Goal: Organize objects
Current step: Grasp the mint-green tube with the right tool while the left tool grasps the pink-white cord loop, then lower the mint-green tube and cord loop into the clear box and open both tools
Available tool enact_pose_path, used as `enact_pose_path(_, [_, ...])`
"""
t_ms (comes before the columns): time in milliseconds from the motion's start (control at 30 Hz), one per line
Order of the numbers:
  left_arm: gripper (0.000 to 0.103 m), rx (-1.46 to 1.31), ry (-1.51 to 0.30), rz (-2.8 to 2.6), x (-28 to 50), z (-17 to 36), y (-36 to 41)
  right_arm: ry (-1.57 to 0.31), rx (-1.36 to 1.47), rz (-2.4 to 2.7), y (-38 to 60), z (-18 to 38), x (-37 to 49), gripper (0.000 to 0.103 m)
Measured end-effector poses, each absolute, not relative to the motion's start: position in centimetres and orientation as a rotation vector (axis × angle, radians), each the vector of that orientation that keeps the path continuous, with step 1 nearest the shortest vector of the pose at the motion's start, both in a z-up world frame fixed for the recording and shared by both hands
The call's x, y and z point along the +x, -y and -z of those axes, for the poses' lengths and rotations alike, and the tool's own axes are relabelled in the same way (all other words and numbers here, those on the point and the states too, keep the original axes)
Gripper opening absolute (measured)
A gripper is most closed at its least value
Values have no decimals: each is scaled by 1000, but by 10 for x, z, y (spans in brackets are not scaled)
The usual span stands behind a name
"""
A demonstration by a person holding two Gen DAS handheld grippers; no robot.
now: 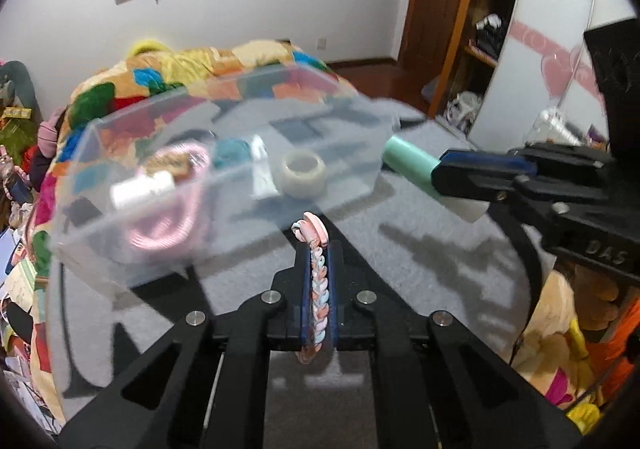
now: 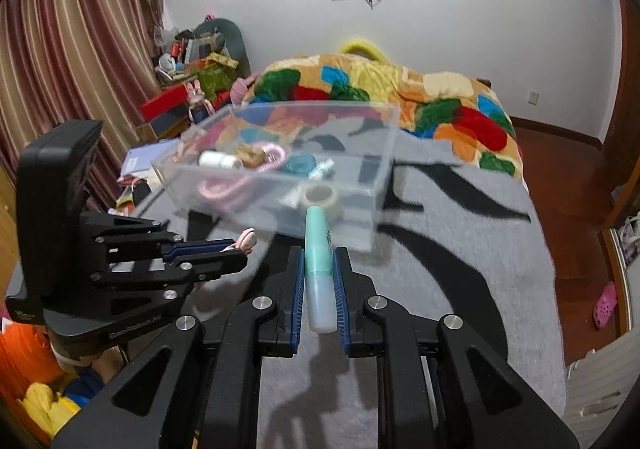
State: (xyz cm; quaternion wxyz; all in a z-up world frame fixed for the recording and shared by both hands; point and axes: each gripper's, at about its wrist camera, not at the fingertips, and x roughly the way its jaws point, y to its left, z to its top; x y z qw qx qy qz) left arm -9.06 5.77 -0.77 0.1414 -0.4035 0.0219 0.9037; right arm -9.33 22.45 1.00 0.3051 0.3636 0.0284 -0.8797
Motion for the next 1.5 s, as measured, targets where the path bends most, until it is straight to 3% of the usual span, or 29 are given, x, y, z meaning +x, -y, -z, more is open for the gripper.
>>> enact_pose_path(367, [6,-1057,36,-2749,-114,-40,-22,-64,845,2385,-185,-47,-127,13])
enact_pose_path(733, [7,-1194,91,-2763,-167,-15,-6,-175,971,2404,-142,-17,-175,13])
enact_pose_path(867, [8,-1215,101,-2749,-167,-7,-6,-187,1024,2366,-139,-3,-180,13])
enact_pose_path(1000, [17,-1211,116,-2731,-164,-7,-6,-158,1058,2316,-140,1,-181,14])
enact_pose_path(1233, [17,-1137,110,-2751,-145,-25,-3,-125,1014,2309,-146,-16,-169,14])
enact_pose_path(1367, [23,-1085,113,-2790,-127,-34,2,-92,951,2327,-155,-30,-155,19])
enact_pose_path(1500, [39,-1018,104,-2849,-104,-39,6,-61,886,2354,-164,-40,-138,36])
